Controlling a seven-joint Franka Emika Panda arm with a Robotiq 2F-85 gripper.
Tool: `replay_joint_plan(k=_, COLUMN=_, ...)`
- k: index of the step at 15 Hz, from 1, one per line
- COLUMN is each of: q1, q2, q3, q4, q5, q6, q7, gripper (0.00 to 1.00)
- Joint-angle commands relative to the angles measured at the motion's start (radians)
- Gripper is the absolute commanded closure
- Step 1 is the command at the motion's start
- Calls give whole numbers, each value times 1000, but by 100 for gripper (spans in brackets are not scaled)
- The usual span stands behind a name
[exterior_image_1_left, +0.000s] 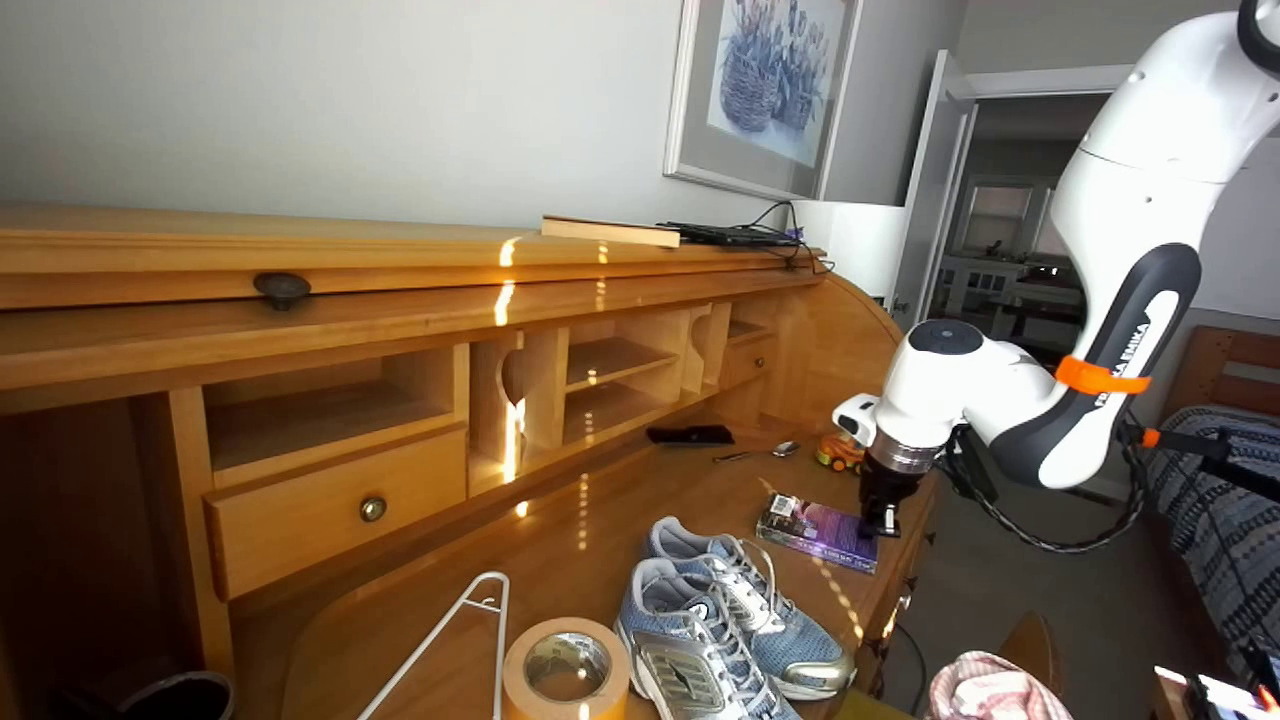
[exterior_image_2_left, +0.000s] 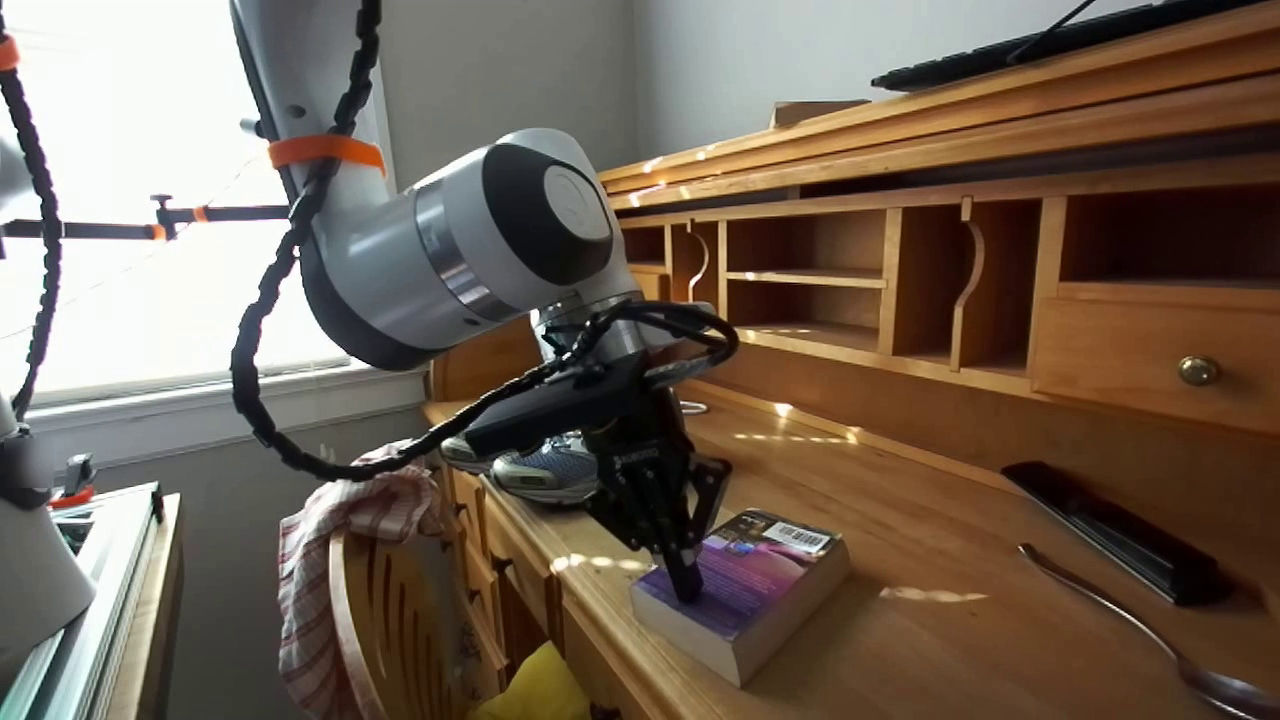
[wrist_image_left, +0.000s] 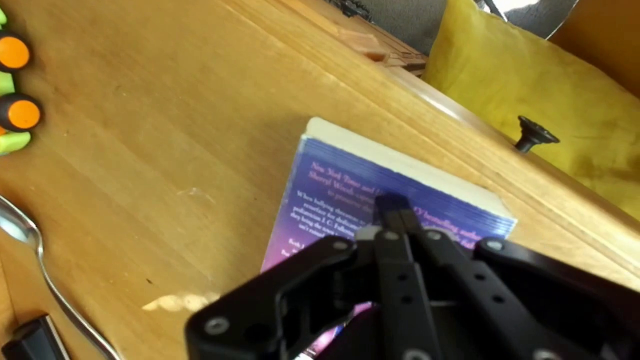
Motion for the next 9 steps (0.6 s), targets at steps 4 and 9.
replay_joint_plan(k=4, q1=-62, q2=48, q3=30, q4=33, q5=41, q6=111, q7=-64, gripper=100)
replay_joint_plan(k=9, q1=-119, q2=99, q3=58, q4=53, q5=72, q6=97, q7=-126, gripper=100)
